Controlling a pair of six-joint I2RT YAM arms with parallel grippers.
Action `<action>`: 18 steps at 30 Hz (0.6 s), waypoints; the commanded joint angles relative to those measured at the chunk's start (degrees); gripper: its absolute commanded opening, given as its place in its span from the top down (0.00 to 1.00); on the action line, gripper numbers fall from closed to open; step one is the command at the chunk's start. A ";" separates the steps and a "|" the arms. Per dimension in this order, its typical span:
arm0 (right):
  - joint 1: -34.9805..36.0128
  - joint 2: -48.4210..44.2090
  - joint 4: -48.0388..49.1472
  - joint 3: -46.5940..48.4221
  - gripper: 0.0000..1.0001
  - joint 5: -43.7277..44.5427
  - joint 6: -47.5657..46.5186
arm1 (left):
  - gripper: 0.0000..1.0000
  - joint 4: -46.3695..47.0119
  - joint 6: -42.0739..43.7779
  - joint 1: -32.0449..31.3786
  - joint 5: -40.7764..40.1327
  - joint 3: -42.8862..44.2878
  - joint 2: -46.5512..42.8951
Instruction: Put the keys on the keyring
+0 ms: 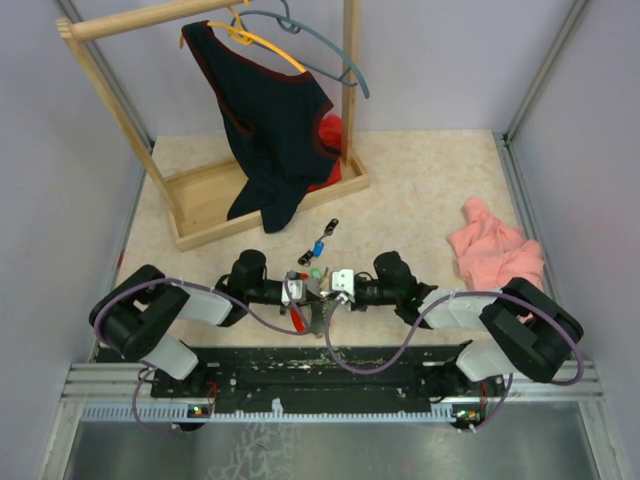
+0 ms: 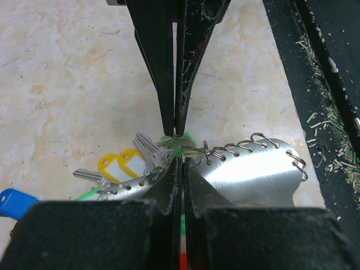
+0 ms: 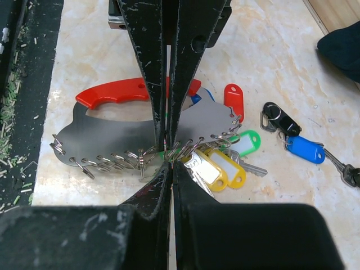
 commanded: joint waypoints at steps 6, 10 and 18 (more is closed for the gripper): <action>1.28 1.35 0.19 1.80 1.00 -1.89 0.02 | 0.99 1.09 -0.12 -0.39 1.01 1.03 -0.09; 1.28 1.27 -0.15 1.74 1.00 -1.38 0.01 | 0.99 1.09 -0.19 -0.39 0.82 0.90 -0.24; 1.28 0.29 -0.85 1.10 1.00 0.39 0.71 | 0.99 1.13 -0.06 -0.39 0.32 0.86 -0.33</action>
